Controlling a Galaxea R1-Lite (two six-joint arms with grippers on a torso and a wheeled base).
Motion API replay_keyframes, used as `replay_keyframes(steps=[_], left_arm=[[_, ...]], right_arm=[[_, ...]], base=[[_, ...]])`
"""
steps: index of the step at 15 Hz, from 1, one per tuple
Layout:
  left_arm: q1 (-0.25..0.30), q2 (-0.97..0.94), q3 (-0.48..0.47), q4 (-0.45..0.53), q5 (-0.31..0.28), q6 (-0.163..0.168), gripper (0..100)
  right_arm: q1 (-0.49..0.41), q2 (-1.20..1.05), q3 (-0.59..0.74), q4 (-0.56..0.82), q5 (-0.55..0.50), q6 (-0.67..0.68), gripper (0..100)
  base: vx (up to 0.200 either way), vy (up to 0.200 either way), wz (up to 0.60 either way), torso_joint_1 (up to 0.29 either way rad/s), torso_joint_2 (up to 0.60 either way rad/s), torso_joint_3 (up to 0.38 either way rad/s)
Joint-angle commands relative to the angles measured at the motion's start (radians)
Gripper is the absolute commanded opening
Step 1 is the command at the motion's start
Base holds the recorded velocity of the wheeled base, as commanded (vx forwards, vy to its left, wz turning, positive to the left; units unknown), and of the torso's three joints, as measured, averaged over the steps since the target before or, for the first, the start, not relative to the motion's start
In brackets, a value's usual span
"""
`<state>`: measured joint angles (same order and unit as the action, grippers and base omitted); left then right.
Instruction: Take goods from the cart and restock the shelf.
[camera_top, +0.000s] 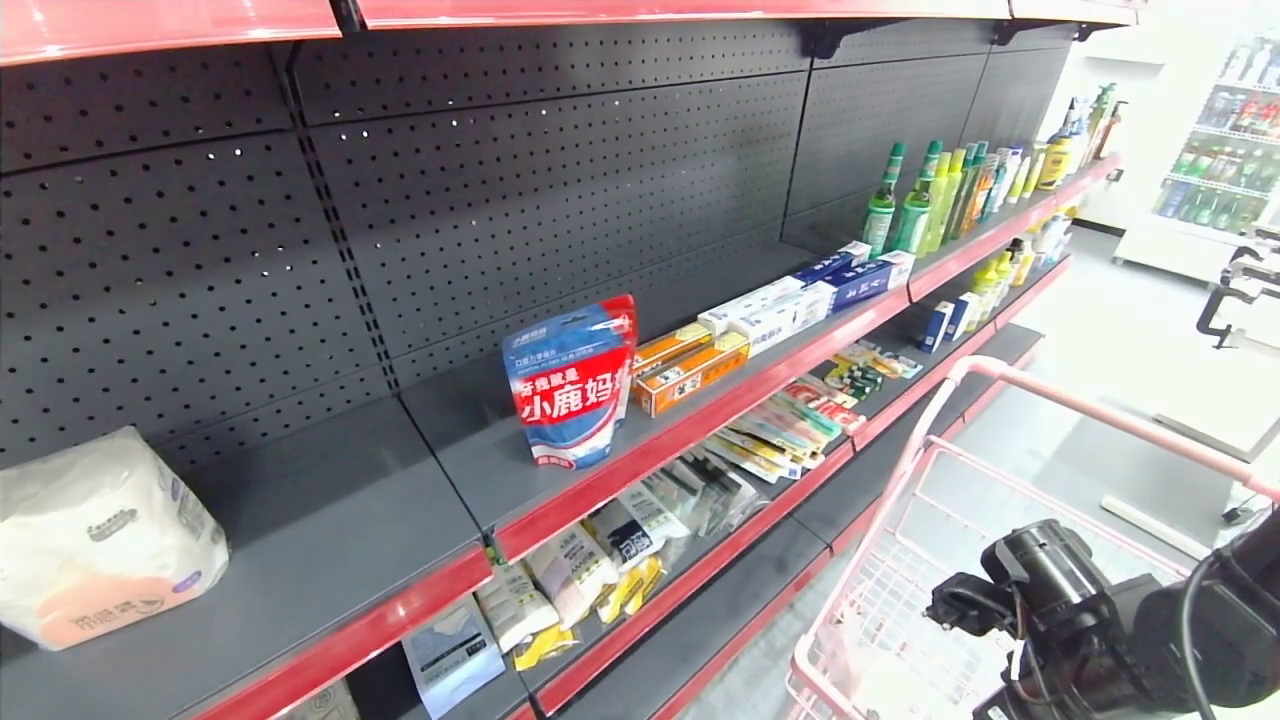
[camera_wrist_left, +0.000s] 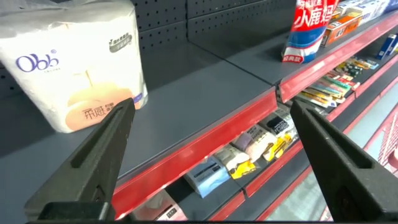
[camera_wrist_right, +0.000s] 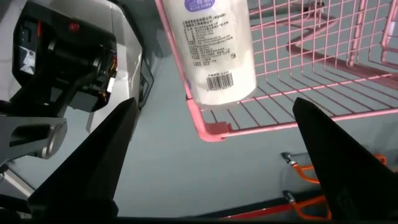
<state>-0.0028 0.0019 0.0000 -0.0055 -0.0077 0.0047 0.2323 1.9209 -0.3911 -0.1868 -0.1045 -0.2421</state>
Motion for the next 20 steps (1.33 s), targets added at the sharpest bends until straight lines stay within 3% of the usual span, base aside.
replay_keyframes(steps=[1, 5, 20], left_arm=[[0.001, 0.000, 0.000, -0.001, 0.000, 0.000, 100], [0.001, 0.000, 0.000, -0.001, 0.000, 0.000, 100], [0.001, 0.000, 0.000, -0.001, 0.000, 0.001, 100]], right_arm=[[0.016, 0.020, -0.011, -0.002, 0.000, 0.000, 100], [0.021, 0.070, -0.019, -0.080, 0.000, 0.000, 100], [0.038, 0.116, -0.065, -0.088, 0.003, -0.003, 100]], base=[[0.000, 0.000, 0.00, 0.000, 0.00, 0.000], [0.000, 0.000, 0.00, 0.000, 0.00, 0.000], [0.000, 0.000, 0.00, -0.020, 0.05, 0.026]])
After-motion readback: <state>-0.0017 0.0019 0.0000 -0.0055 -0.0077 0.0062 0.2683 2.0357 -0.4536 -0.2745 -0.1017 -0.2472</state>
